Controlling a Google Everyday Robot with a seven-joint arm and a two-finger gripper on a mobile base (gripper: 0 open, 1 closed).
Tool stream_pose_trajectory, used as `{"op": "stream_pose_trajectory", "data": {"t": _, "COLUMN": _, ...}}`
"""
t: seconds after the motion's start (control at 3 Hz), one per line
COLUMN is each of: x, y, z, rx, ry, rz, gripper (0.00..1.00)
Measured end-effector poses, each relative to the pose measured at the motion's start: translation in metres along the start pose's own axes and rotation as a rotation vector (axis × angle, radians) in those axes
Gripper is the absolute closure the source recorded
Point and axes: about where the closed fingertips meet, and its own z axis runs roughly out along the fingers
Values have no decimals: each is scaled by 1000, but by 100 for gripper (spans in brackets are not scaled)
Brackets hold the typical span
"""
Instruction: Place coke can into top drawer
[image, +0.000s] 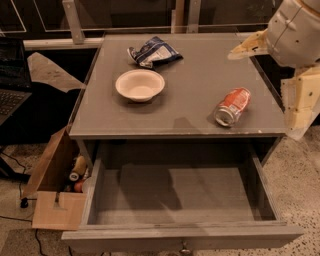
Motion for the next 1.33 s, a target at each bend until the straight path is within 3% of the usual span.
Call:
{"op": "stream_pose_trajectory", "data": {"t": 0.33, "x": 0, "y": -9, "z": 0, "rx": 37, "ry": 2, "rz": -82, "gripper": 0}}
{"op": "stream_pose_trajectory", "data": {"t": 0.67, "x": 4, "y": -16, "z": 0, "rx": 66, "ry": -10, "rz": -76, "gripper": 0}}
{"op": "stream_pose_trajectory", "data": {"t": 1.33, "x": 65, "y": -41, "z": 5, "rx": 75, "ry": -63, "rz": -147, "gripper": 0}}
